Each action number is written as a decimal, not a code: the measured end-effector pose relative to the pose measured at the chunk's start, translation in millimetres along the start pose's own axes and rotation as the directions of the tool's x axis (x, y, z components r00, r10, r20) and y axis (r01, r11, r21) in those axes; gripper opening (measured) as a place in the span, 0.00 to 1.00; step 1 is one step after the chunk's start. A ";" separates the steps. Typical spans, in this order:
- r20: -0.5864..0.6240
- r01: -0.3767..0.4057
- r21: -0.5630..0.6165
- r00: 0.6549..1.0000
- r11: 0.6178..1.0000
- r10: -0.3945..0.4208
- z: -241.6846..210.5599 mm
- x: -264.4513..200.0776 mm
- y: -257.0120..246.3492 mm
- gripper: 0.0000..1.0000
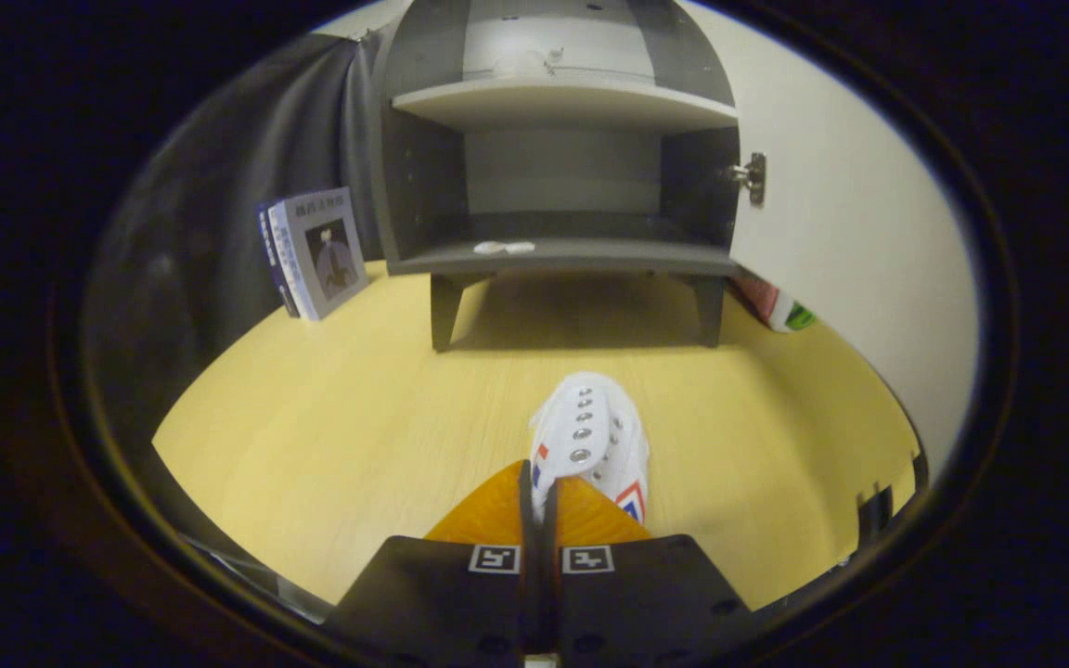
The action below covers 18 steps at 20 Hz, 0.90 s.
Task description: Open the shoe cabinet door, grab the shoes and put them into the shoe cabinet, then close the shoe cabinet door.
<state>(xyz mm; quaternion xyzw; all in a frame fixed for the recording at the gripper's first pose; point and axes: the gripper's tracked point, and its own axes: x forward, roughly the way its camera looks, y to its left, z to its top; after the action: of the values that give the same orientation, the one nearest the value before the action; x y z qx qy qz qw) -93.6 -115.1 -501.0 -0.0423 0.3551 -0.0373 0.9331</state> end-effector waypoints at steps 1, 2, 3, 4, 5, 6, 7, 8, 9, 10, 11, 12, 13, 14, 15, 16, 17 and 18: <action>0.016 -0.001 0.020 1.000 1.000 0.001 14.4 -3.6 -3.1 0.02; 0.040 0.002 0.033 0.999 0.999 -0.003 31.3 -9.2 -7.5 0.02; 0.068 0.006 0.035 0.998 0.999 -0.009 49.6 -13.2 -10.5 0.02; 0.099 0.012 0.033 0.995 0.999 -0.016 67.6 -17.9 -12.9 0.02; 0.130 0.016 0.034 0.991 0.999 -0.020 88.4 -24.5 -14.8 0.02; 0.161 0.019 0.037 0.987 0.999 -0.025 110.1 -30.7 -17.3 0.02; 0.193 0.022 0.043 0.981 0.999 -0.030 130.4 -39.5 -19.9 0.02; 0.219 0.025 0.043 0.975 0.999 -0.034 150.2 -48.8 -21.6 0.02; 0.243 0.027 0.043 0.969 0.999 -0.037 165.5 -61.1 -23.8 0.02; 0.268 0.026 0.046 0.963 0.999 -0.037 185.6 -70.3 -24.5 0.02; 0.288 0.025 0.049 0.957 0.998 -0.038 204.8 -78.2 -26.0 0.02; 0.305 0.028 0.051 0.951 0.998 -0.042 222.7 -83.2 -27.6 0.02; 0.325 0.033 0.050 0.945 0.998 -0.047 238.9 -88.4 -30.0 0.02; 0.346 0.039 0.050 0.937 0.998 -0.054 253.2 -93.4 -31.1 0.02; 0.369 0.048 0.052 0.927 0.998 -0.063 269.0 -96.3 -33.2 0.02; 0.388 0.057 0.055 0.919 0.997 -0.074 288.1 -95.5 -36.1 0.02; 0.404 0.068 0.058 0.911 0.996 -0.086 302.6 -96.0 -38.6 0.02; 0.418 0.076 0.064 0.903 0.995 -0.096 316.8 -91.6 -40.6 0.02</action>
<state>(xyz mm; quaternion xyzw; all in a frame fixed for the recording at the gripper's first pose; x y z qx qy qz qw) 47.5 -129.7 -200.5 -0.0435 0.1425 -0.0767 0.9859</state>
